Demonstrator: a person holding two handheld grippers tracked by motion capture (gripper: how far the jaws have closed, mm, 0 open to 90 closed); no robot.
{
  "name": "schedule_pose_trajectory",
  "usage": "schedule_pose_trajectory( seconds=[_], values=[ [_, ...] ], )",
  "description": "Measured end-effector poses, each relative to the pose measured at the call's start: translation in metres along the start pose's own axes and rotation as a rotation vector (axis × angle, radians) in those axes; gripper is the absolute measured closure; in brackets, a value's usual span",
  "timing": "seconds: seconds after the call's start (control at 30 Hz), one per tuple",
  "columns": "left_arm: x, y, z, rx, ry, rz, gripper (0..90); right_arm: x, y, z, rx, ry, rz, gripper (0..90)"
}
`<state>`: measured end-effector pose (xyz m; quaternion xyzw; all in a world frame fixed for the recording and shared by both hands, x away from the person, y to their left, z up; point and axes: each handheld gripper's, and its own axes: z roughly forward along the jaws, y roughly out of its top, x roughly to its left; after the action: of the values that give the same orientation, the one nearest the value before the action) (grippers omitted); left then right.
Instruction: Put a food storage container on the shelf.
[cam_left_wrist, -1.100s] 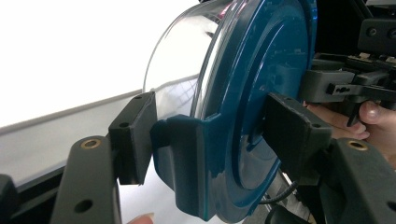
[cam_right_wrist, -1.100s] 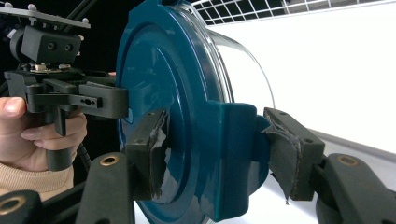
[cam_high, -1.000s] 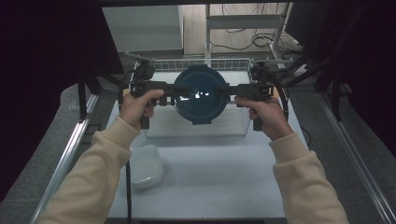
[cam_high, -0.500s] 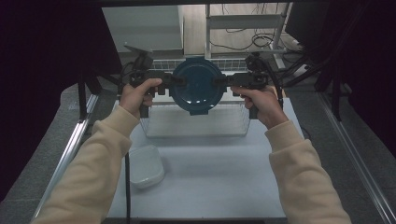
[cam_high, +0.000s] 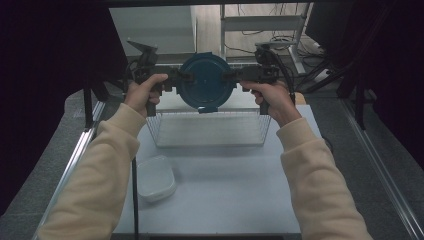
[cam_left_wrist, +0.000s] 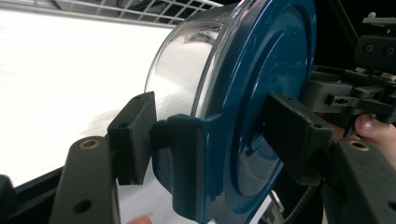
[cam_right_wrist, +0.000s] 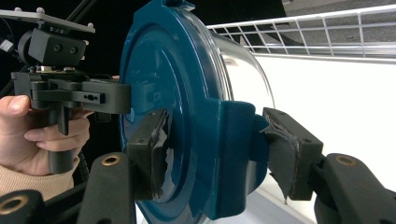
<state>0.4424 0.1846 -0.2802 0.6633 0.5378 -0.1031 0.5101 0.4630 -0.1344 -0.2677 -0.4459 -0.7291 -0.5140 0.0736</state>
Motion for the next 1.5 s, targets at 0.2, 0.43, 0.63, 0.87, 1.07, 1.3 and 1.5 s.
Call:
schedule_pose_trajectory(
  seconds=[0.2,0.43,0.63,0.87,1.07,1.3,1.5],
  values=[
    [0.003,0.007,0.004,0.013,0.006,0.005,35.5,-0.005,0.004,0.003,-0.005,0.002,0.009,42.8],
    [0.01,0.018,0.012,0.027,0.016,-0.006,35.0,-0.016,0.007,0.01,-0.005,0.002,0.044,42.9],
    [0.019,0.021,0.018,0.045,0.01,-0.025,35.1,-0.024,0.009,0.016,0.01,-0.001,0.058,43.0],
    [0.032,0.024,0.028,0.052,0.008,-0.067,35.2,-0.036,0.011,0.025,0.036,-0.008,0.098,42.9],
    [0.042,0.028,0.033,0.043,-0.012,-0.103,35.5,-0.044,0.015,0.029,0.034,0.0,0.133,42.9],
    [0.055,0.03,0.045,0.041,-0.006,-0.176,35.5,-0.064,0.015,0.04,0.067,0.028,0.261,38.2],
    [0.055,0.029,0.047,0.034,-0.003,-0.172,35.3,-0.074,0.013,0.043,0.064,0.054,0.306,37.5]
  ],
)
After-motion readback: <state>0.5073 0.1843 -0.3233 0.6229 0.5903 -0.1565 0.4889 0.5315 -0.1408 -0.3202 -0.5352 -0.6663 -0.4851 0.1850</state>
